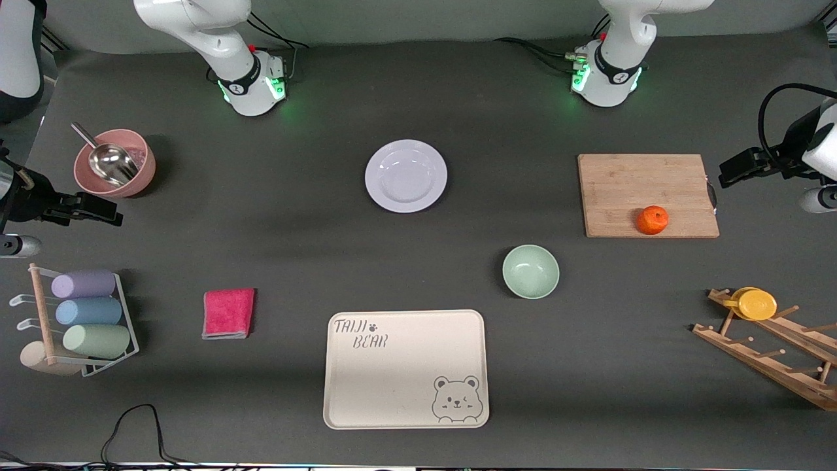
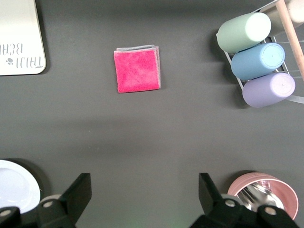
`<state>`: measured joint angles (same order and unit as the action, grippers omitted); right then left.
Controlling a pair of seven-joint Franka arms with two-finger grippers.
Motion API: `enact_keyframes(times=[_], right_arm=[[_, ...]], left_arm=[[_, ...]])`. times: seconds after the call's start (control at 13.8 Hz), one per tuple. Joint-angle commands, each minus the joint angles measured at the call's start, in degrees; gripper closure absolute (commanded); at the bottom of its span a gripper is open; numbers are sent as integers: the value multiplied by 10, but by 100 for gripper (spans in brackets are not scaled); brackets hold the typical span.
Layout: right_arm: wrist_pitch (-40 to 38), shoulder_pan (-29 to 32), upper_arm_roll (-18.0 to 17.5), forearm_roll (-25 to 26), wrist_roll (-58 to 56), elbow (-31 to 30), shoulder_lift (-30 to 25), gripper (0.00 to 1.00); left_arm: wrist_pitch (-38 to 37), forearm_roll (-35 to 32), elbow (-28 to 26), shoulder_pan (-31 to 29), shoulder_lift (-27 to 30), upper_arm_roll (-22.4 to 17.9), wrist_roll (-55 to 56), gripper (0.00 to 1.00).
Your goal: Place orange and plate with both arms
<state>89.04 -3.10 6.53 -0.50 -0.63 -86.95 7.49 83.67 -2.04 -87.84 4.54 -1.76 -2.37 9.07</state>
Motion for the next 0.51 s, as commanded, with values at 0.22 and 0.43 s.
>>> enact_keyframes(times=[0.22,0.43], right_arm=[[-2,1,-3,12,3,-12,-13,0],[-2,0,-3,12,3,-12,-13,0]], left_arm=[[-32,-11,27,14,-11,-9,0,0],[-42,-11,27,7,-11,-11,-5,0]])
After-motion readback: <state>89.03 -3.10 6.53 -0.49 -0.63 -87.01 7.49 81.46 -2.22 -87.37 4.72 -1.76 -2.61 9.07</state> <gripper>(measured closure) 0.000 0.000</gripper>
